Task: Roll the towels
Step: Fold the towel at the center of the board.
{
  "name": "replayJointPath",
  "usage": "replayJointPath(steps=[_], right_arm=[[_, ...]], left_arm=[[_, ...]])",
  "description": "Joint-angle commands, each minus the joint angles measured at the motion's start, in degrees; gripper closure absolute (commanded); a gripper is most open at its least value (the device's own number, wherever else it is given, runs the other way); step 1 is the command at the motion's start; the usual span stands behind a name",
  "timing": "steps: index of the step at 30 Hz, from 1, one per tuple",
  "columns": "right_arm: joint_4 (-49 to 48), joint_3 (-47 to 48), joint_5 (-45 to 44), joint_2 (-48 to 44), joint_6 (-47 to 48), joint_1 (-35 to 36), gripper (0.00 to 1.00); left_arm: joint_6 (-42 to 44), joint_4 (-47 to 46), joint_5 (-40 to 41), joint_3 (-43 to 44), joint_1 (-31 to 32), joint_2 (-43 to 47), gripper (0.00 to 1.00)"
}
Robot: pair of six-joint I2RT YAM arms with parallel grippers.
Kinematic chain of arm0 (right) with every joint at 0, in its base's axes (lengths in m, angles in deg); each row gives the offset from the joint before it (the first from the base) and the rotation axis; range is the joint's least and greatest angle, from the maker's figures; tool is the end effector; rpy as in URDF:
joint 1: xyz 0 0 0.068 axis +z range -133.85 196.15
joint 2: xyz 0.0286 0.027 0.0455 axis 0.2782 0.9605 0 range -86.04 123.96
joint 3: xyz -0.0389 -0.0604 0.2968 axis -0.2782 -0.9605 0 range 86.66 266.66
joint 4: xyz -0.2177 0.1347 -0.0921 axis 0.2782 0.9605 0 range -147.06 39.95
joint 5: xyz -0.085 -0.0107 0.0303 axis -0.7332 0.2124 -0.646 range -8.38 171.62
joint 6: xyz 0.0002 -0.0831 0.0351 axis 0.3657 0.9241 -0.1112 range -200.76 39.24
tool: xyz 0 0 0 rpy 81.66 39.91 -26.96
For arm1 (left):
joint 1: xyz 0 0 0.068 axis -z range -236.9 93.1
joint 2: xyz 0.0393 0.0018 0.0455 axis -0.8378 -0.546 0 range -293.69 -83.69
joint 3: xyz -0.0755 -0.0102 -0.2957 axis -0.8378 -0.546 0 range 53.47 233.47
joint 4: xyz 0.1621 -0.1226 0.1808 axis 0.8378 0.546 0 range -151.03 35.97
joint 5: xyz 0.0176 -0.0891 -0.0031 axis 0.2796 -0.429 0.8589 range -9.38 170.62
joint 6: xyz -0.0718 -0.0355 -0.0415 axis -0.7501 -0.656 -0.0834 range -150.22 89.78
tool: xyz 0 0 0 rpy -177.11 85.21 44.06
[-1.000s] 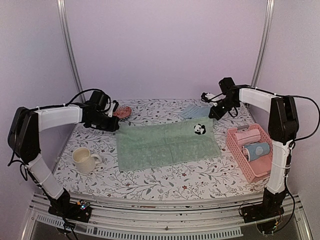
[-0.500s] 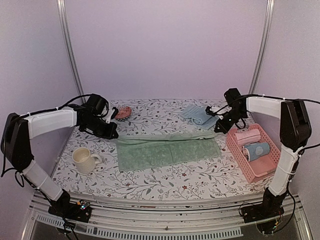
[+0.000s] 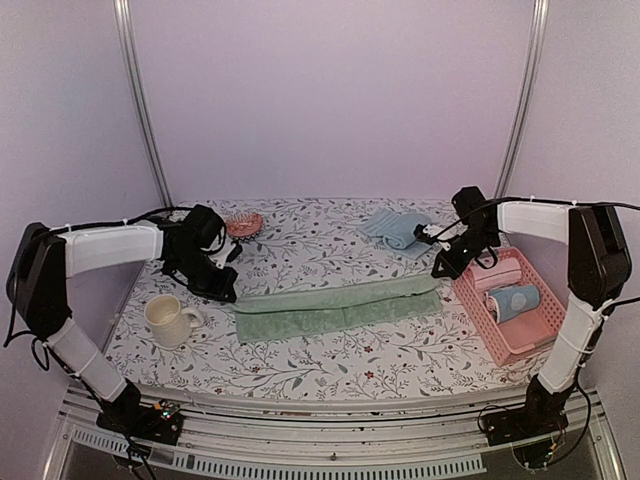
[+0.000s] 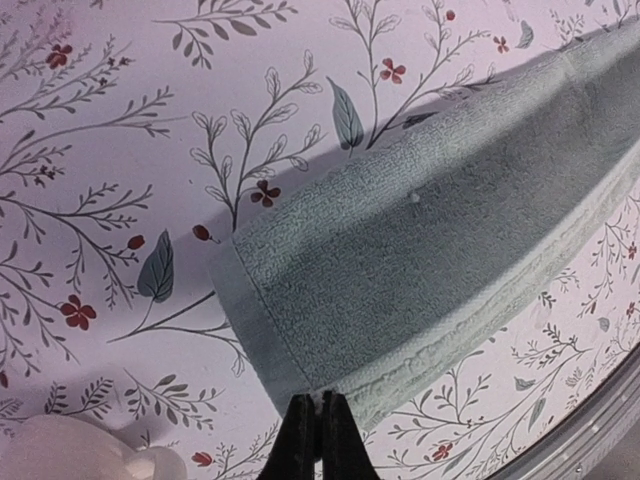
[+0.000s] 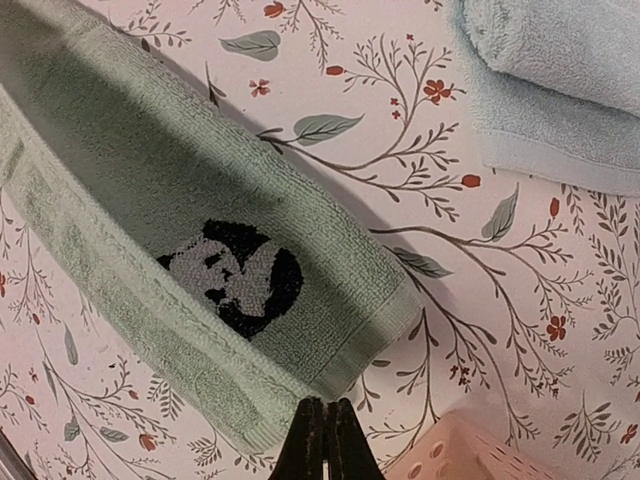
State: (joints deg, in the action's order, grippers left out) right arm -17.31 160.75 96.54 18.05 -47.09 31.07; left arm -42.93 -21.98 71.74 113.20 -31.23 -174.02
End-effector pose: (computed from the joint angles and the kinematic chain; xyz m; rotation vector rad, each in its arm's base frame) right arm 0.3782 0.1222 0.1834 -1.1852 2.4703 0.2743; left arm 0.2886 -0.1525 0.1882 0.3592 2.8103 -0.3752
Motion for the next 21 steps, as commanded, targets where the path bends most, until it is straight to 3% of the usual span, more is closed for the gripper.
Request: replayJointPath(steps=[1, 21], right_arm=[[0.8, -1.7, -0.4, -3.2, 0.9, -0.9, 0.98], [0.7, -6.7, -0.4, -1.6, 6.8, -0.9, 0.97]], left_arm=[[-0.1, 3.8, 1.9, -0.5, 0.7, -2.1, 1.0], [1.2, 3.1, 1.0, -2.1, 4.1, -6.1, 1.0]])
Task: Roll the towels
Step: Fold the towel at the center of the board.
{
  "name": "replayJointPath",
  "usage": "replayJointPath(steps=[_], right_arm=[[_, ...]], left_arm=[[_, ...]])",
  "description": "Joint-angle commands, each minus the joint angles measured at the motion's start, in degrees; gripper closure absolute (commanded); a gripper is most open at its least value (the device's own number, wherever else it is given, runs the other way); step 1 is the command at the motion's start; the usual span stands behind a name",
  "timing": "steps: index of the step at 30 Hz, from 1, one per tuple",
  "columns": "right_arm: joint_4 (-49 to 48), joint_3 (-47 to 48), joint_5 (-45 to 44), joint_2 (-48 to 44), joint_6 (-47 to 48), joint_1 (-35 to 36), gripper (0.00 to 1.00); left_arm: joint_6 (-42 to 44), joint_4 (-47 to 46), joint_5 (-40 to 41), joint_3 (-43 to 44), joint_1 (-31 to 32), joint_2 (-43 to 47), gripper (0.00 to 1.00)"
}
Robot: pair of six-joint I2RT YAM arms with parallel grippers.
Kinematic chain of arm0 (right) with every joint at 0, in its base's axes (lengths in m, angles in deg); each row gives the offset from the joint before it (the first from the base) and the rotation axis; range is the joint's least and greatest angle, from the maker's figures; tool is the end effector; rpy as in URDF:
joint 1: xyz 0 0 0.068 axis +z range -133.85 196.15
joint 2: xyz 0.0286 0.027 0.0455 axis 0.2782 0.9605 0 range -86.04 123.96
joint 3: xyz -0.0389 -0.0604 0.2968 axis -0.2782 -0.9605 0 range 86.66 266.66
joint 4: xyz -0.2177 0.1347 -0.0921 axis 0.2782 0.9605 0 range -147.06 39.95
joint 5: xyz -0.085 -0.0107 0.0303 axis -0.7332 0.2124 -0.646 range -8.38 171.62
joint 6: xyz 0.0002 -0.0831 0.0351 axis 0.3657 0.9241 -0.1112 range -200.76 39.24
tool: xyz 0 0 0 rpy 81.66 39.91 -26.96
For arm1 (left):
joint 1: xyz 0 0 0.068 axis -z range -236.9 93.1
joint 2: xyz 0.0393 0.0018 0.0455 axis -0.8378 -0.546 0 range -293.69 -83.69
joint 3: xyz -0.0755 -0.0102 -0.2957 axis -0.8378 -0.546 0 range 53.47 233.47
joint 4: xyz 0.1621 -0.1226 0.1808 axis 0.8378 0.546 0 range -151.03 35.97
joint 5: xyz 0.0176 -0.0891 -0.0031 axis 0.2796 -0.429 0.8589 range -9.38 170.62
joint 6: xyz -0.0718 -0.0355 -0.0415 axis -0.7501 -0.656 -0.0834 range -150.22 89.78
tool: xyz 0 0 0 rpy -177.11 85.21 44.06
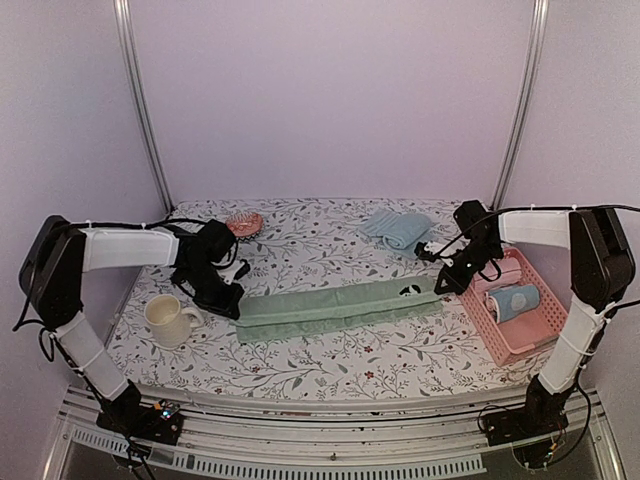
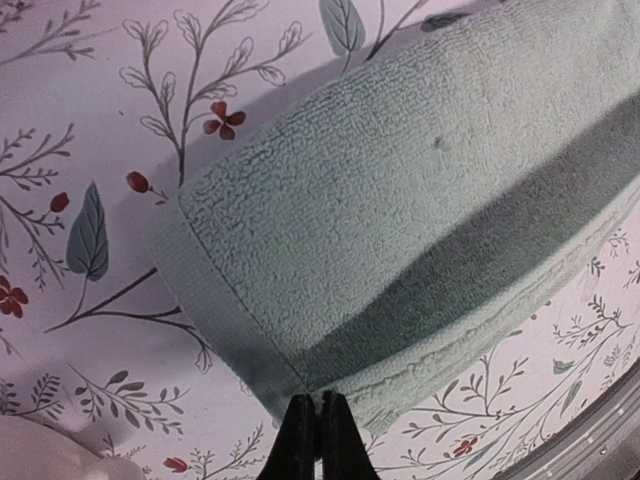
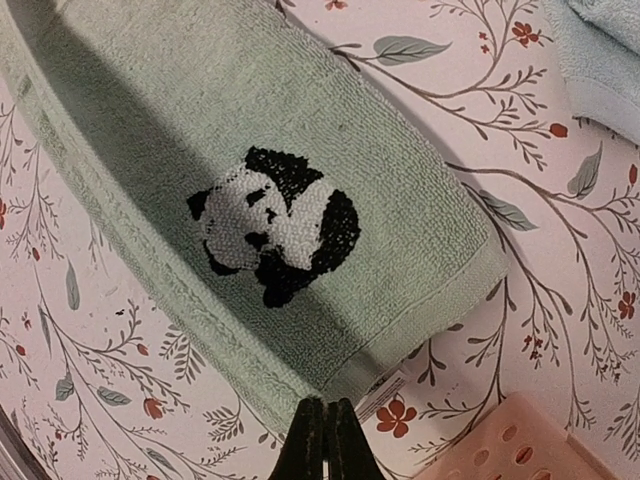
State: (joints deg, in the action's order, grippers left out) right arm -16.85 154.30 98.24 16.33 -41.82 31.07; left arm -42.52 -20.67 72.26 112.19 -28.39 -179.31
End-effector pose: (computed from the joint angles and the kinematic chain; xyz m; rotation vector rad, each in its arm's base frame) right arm 0.3495 0.1169 0.1614 -1.3199 2.4789 0.3240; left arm 0.2790 -0.1649 0.1538 0.4426 2.9341 -0.3191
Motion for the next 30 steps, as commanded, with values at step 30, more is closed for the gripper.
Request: replayJointPath(steps=[30], right_arm=[[4.7, 10.2, -0.1, 6.9, -3.2, 5.5, 0.89]], left_arm=[[-4.6, -7.0, -4.4, 1.8, 1.8, -2.6, 0.94]])
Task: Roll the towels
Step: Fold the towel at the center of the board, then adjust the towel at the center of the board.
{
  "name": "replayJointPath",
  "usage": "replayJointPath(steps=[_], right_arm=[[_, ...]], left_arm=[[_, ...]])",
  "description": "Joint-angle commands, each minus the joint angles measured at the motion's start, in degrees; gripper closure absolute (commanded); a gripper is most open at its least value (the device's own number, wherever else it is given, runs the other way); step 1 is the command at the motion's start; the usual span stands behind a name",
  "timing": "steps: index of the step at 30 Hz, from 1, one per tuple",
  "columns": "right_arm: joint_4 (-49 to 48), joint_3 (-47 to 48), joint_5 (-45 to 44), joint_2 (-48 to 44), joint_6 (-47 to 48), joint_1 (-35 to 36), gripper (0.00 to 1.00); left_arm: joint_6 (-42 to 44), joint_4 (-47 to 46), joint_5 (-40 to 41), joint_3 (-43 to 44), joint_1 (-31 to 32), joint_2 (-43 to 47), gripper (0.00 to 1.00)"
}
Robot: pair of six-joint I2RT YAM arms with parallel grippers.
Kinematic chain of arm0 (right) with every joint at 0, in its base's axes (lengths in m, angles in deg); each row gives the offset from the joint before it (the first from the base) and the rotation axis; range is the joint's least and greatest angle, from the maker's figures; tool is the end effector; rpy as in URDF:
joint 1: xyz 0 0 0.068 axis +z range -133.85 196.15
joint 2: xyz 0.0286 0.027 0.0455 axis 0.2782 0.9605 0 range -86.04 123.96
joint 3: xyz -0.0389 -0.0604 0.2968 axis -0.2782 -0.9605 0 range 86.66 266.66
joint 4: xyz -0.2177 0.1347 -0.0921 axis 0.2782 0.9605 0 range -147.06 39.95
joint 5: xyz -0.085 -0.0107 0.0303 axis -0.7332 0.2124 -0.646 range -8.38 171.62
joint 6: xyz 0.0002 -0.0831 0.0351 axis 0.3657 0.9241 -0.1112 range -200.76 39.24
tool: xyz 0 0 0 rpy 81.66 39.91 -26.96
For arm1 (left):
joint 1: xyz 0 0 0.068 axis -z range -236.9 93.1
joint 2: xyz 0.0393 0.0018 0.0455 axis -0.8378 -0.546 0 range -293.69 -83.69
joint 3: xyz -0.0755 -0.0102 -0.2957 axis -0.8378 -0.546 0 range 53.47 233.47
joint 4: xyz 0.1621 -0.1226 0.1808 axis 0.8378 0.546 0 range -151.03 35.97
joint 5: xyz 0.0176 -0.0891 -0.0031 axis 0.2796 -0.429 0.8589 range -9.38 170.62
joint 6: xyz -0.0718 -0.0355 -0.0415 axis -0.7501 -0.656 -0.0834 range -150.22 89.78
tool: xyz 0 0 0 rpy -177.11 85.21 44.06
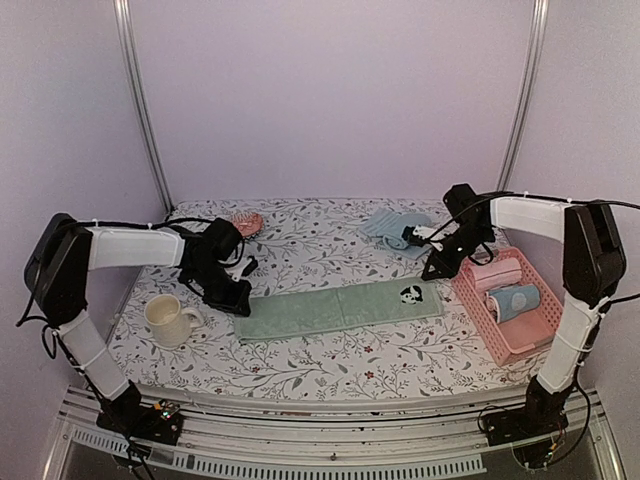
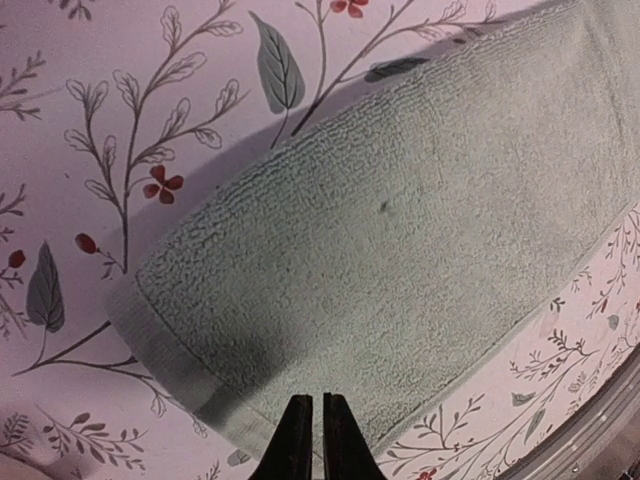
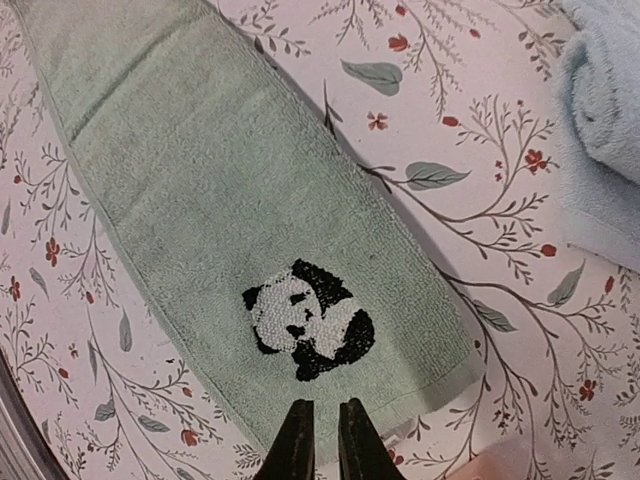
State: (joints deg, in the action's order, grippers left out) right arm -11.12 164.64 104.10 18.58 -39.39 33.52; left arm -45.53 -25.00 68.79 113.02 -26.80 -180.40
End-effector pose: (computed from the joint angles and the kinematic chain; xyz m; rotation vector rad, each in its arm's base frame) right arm 0.3683 0.1474 0.1985 -1.4121 2.3399 0.4441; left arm 0.2853 -0.1845 0.1557 0.4201 2.8874 -0.4456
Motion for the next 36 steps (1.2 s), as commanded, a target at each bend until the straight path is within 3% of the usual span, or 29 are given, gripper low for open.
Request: replayJointPath(steps=[1, 13, 22, 29, 32, 36], right_arm=[[-1.4, -0.3, -6.8, 5.4, -6.5, 3.4, 0.9], [-3.3, 2.1, -16.1, 12.9, -9.2, 3.5, 0.92], [-3.5, 11.5, -15.7, 20.5, -8.7, 4.7, 0.92], [3.2, 18.8, -14.4, 19.4, -8.1, 5.4, 0.89], [3.7, 20.7, -9.9, 17.2, -8.7, 5.3, 0.85], [4.3, 26.4, -3.6, 20.7, -13.4, 5.3, 0.87]], left_arm=[[-1.8, -2.9, -1.2, 0.6, 0.3, -1.8, 0.95], [-7.4, -2.8, -1.6, -9.1, 1.4, -1.7, 0.96], [-14.1, -3.5, -4.7, -14.7, 8.5, 4.2, 0.96], [-11.1, 5.5, -1.6, -6.5, 9.8, 7.1, 0.98], [-9.3, 5.4, -2.1, -3.6, 9.1, 7.7, 0.99], [-11.2, 5.5, 3.2, -2.2, 6.7, 4.7, 1.0]])
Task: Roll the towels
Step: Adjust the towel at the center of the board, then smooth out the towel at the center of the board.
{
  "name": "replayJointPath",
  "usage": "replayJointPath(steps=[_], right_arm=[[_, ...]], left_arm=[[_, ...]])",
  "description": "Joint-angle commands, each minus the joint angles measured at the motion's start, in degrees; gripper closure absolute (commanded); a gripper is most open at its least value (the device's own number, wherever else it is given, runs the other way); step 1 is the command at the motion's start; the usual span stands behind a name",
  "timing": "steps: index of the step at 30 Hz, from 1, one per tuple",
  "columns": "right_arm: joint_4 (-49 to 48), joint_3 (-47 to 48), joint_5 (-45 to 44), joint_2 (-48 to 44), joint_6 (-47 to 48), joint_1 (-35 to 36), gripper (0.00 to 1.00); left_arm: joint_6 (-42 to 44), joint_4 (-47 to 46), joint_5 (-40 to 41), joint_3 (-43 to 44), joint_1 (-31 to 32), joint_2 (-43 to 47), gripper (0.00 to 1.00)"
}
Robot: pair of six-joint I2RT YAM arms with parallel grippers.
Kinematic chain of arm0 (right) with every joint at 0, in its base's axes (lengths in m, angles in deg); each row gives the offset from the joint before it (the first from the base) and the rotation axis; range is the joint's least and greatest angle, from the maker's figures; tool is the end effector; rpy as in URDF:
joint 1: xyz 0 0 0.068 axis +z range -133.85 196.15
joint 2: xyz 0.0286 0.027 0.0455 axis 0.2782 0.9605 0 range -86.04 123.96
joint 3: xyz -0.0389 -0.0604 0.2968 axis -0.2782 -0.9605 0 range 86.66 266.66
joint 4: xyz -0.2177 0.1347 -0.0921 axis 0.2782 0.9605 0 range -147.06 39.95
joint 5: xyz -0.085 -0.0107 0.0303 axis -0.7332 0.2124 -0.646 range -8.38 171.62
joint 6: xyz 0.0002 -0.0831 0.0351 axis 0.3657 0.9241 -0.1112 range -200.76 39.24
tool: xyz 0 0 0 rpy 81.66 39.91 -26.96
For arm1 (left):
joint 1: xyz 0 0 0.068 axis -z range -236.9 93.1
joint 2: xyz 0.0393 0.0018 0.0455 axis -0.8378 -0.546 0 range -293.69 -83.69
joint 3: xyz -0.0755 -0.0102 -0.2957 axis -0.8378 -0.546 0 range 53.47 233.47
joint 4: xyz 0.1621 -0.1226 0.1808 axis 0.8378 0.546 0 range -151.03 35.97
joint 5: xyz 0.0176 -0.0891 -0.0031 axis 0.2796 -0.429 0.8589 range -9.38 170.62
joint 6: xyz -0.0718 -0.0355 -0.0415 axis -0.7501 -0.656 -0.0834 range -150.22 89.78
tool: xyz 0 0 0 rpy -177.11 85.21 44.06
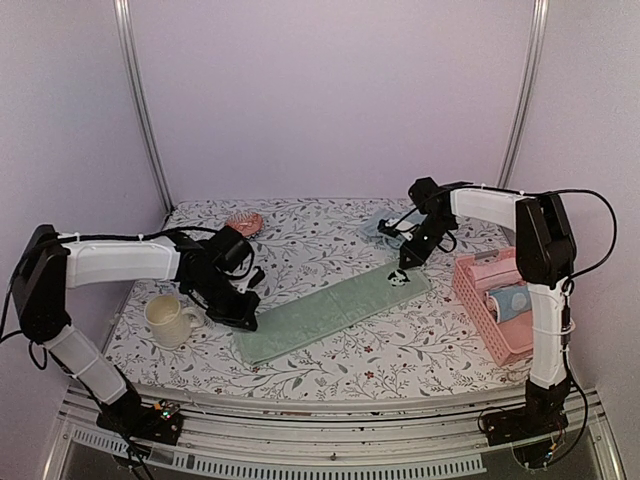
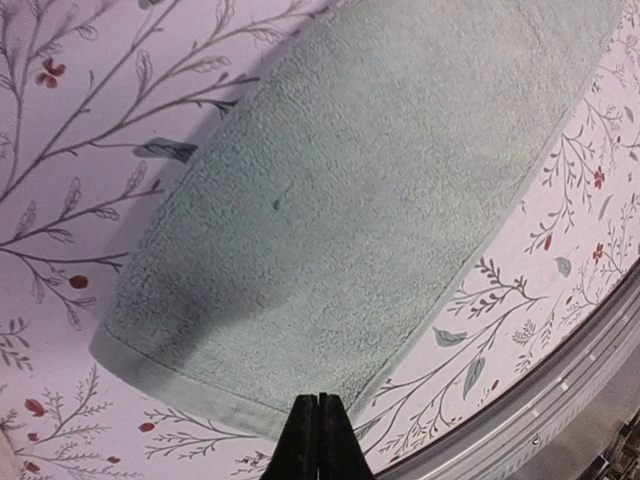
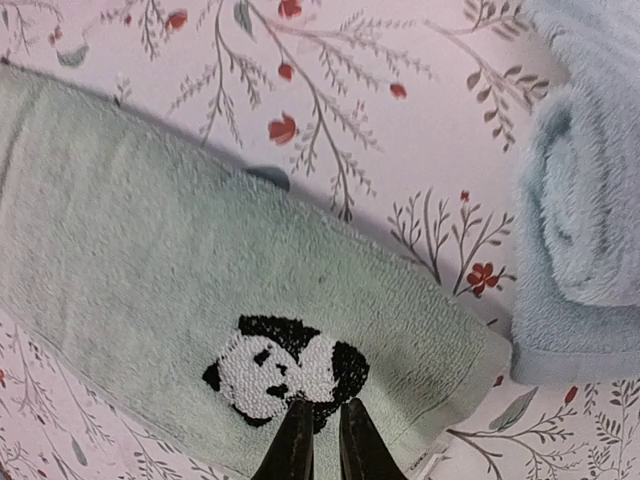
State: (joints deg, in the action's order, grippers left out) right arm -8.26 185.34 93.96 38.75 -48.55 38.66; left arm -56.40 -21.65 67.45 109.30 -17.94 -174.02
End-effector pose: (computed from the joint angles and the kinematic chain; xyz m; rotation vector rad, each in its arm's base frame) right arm 0.4424 0.2019 0.1515 -1.3454 2.5116 0.2751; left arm 0.2288 -0.2087 0.1688 0.3809 2.9598 -0.5182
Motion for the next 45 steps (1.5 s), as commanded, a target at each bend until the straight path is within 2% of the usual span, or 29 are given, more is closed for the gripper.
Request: replayJointPath(steps=[1, 5, 13, 18, 21, 22, 25, 28, 30, 32, 36, 37, 39, 45], right_arm=[[1.6, 7.4, 6.5, 1.9, -5.0, 0.2, 0.88], [0.9, 10.2, 3.4, 5.4, -6.5, 0.2, 0.92], [-1.2, 8.2, -7.6, 9.1, -7.7, -0.5, 0.94], [-2.6, 6.1, -6.9, 12.3, -9.1, -0.5, 0.94], [-0.6, 7.0, -4.1, 10.5, -9.0, -0.5, 0.94], [0.0, 7.2, -3.7, 7.3, -8.7, -0.6, 0.94], [-0.2, 6.4, -3.5, 0.4, -7.7, -0.9, 0.89], [-3.7, 2.8, -3.0, -4.5, -7.8, -1.5, 0.82], [-3.5, 1.8, -2.6, -4.5, -7.2, -1.4, 0.76], [-3.6, 1.9, -4.6, -3.3, -7.6, -1.5, 0.75], [-4.7, 2.5, -5.0, 0.0, -8.7, -1.5, 0.8], [-5.4, 2.4, -6.2, 0.8, -9.1, -1.5, 0.85], [-6.9, 1.8, -8.0, 2.1, -9.3, -1.5, 0.9], [-8.5, -1.0, -9.4, 4.9, -10.8, -1.5, 0.91]], left_arm=[[-0.7, 1.9, 5.9, 1.8, -2.5, -2.8, 1.0], [-2.1, 1.4, 9.5, 1.9, -2.9, -5.2, 1.0], [-4.9, -0.1, 12.3, -0.8, -2.7, -8.7, 1.0], [-6.2, -2.0, 12.2, -2.7, -1.4, -10.5, 1.0], [-7.1, 0.0, 13.2, -2.0, 0.5, -9.1, 1.0], [-7.5, 0.7, 13.3, -1.4, 1.2, -7.9, 1.0], [-8.0, 0.2, 14.4, 0.4, 2.4, -3.0, 1.0], [-6.7, -4.0, 15.1, 0.0, 2.6, 0.6, 1.0], [-6.4, -5.8, 17.2, -0.2, 2.6, 2.0, 1.0], [-6.3, -7.0, 19.7, -0.1, 2.6, 2.8, 1.0], [-6.6, -12.4, 23.3, -3.0, 2.4, 4.2, 1.0], [-6.7, -13.2, 23.8, -3.7, 2.4, 3.8, 1.0], [-7.1, -14.5, 25.2, -4.7, 2.3, 2.8, 1.0], [-8.2, -16.0, 25.4, -6.3, 2.6, -0.3, 1.0]])
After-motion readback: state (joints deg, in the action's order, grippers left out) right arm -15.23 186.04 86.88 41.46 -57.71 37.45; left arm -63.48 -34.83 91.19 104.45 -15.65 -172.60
